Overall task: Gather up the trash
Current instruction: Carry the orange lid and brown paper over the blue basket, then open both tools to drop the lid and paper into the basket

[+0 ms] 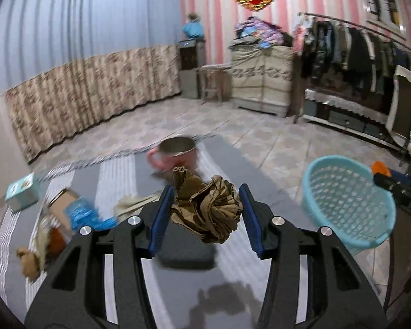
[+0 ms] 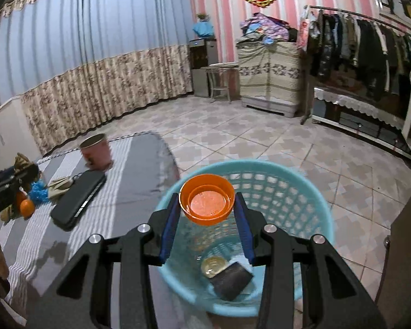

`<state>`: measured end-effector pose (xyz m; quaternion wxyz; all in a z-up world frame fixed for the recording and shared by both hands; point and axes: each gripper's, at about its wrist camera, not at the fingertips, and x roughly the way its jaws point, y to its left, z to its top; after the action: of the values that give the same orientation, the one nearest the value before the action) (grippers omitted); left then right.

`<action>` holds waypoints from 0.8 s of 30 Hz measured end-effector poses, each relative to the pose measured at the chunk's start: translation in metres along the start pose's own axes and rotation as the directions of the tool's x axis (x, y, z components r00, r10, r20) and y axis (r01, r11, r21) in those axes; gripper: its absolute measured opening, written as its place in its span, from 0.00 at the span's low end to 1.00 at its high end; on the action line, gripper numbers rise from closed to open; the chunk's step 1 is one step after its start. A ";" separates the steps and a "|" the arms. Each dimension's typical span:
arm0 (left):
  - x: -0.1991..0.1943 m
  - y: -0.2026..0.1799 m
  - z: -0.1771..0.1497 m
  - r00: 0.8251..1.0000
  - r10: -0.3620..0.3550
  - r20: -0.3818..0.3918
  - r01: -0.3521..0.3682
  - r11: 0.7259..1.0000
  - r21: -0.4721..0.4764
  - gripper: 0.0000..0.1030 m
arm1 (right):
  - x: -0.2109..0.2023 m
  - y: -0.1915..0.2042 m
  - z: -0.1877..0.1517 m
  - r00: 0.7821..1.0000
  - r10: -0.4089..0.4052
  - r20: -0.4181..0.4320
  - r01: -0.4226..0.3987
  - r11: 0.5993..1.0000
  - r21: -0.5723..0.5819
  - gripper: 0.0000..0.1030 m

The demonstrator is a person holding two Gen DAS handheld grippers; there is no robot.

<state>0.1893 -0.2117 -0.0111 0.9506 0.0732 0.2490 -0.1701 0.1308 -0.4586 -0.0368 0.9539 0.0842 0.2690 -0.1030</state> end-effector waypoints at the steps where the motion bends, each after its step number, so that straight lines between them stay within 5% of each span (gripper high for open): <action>1: 0.001 -0.009 0.003 1.000 -0.017 0.006 0.017 1.000 0.010 0.46 | 0.000 -0.006 0.000 1.000 -0.008 0.001 0.007 1.000 0.008 0.39; 14: 0.036 -0.122 0.021 0.979 -0.198 0.047 0.191 0.973 0.129 0.46 | 0.014 -0.056 0.000 0.993 -0.117 -0.017 0.118 0.989 0.092 0.39; 24: 0.093 -0.158 0.015 0.957 -0.281 -0.066 0.287 0.951 0.112 0.47 | 0.036 -0.079 -0.008 0.986 -0.151 -0.070 0.159 0.978 0.134 0.39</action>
<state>0.2155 -0.3886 -0.0536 0.9037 0.0979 0.2698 -0.3177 0.1380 -0.5387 -0.0706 0.9264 0.1321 0.2950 -0.1930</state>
